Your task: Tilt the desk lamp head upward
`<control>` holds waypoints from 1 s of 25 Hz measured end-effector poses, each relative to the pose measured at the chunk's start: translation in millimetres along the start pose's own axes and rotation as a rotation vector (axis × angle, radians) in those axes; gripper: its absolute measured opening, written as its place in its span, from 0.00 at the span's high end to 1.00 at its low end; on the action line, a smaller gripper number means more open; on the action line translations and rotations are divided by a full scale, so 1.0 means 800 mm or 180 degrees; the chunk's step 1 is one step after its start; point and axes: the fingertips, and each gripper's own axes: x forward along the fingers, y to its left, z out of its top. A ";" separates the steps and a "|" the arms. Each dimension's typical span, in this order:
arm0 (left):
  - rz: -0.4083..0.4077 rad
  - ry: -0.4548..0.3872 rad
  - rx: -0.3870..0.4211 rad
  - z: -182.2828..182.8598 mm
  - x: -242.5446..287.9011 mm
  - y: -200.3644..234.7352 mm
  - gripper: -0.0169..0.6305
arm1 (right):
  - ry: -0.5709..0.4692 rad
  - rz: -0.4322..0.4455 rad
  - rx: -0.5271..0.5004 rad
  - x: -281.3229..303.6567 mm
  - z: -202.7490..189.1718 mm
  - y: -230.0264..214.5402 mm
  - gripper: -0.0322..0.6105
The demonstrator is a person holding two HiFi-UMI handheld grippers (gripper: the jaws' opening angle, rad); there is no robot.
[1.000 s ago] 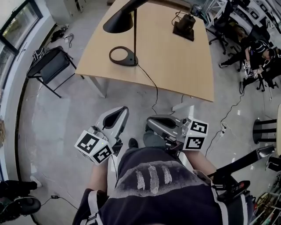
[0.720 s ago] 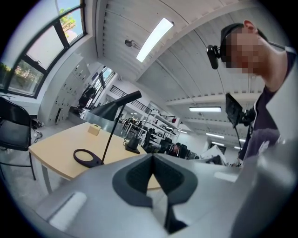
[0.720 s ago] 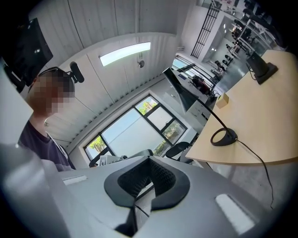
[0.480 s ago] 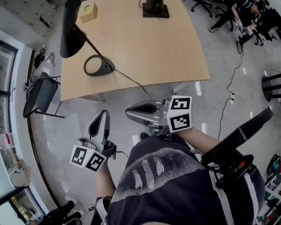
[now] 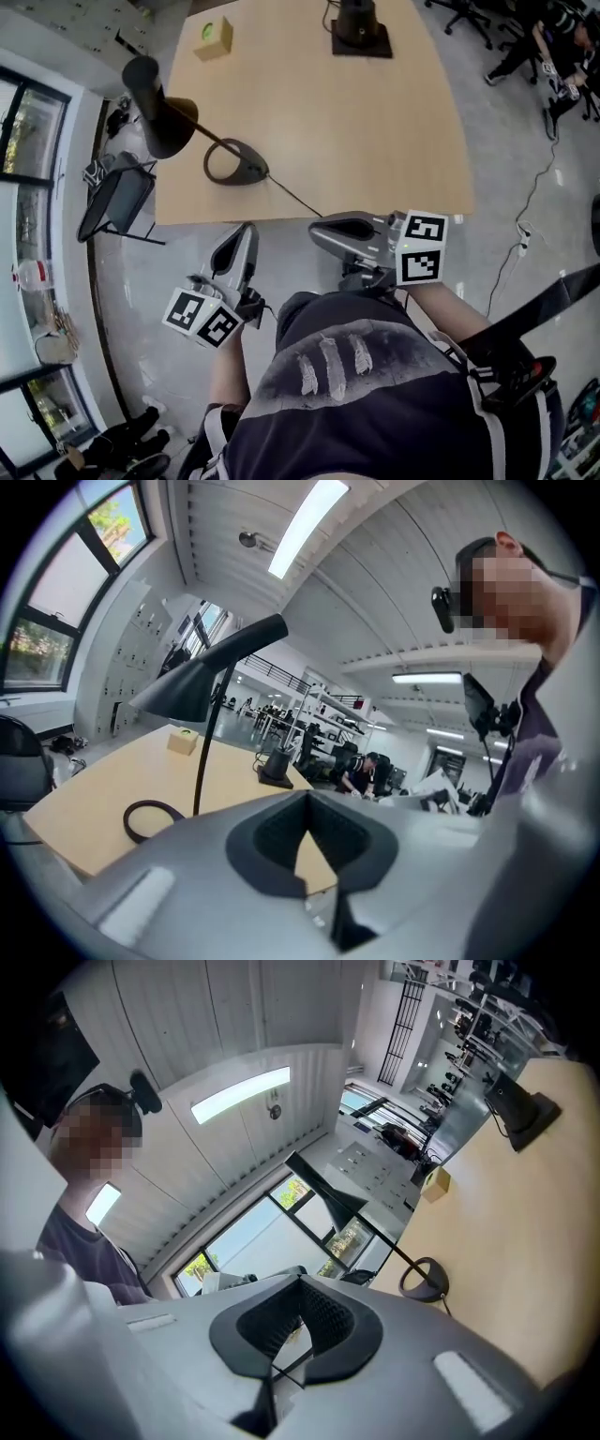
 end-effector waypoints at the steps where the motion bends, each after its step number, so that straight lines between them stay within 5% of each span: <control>1: -0.0015 0.0007 0.0004 0.004 0.009 0.003 0.97 | -0.0027 -0.0041 0.0010 -0.004 0.006 -0.008 0.95; 10: -0.0042 -0.0131 0.0041 0.042 0.011 0.059 0.97 | -0.0065 -0.0213 -0.0053 0.035 0.035 -0.041 0.95; 25: -0.0627 -0.0245 0.0066 0.097 -0.022 0.222 0.97 | 0.0012 -0.0712 -0.0425 0.229 0.044 -0.072 0.95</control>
